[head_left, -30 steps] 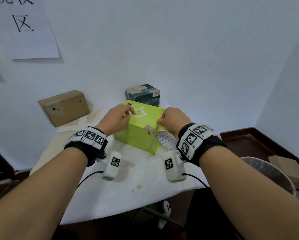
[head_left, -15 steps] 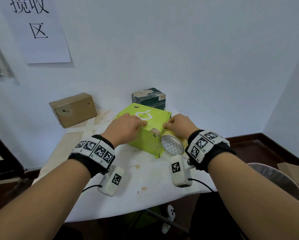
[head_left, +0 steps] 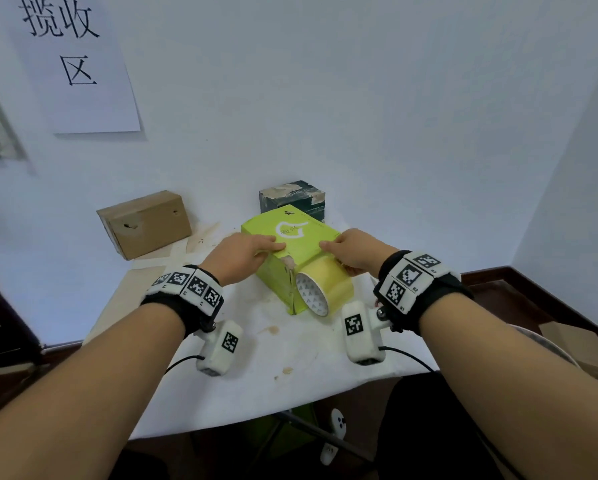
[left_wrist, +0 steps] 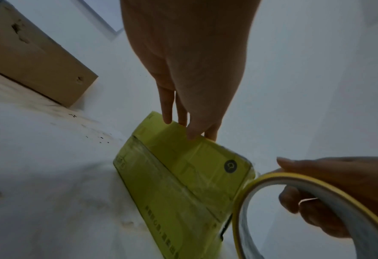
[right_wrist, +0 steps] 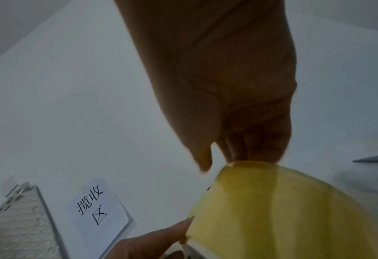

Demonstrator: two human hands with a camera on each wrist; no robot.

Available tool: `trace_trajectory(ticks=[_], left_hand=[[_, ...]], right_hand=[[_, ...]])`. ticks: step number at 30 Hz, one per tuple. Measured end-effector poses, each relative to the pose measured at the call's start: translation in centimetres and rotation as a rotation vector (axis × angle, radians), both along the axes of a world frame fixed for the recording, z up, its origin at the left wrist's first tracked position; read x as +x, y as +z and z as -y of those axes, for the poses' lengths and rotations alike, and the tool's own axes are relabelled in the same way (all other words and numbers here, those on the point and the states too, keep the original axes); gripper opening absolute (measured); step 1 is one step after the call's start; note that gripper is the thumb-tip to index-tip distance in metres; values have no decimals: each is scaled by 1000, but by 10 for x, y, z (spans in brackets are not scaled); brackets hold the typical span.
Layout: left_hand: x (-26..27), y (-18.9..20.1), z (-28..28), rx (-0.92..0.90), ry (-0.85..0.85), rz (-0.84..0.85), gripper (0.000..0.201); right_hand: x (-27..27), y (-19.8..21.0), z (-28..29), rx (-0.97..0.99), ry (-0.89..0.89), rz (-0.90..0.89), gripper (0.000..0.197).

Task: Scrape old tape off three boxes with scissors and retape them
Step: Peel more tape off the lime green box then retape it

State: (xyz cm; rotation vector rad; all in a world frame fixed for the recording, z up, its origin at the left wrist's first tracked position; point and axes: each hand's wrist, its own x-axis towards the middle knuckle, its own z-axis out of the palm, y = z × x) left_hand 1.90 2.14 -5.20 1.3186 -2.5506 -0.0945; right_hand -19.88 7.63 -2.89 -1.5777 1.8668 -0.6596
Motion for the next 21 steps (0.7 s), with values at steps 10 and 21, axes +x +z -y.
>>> trace_trajectory(ticks=[10, 21], left_hand=[[-2, -7, -6, 1, -6, 109, 63], [5, 6, -1, 246, 37, -92, 60]], right_hand=[[8, -4, 20, -18, 14, -258, 48], [12, -14, 5, -175, 13, -162, 29]])
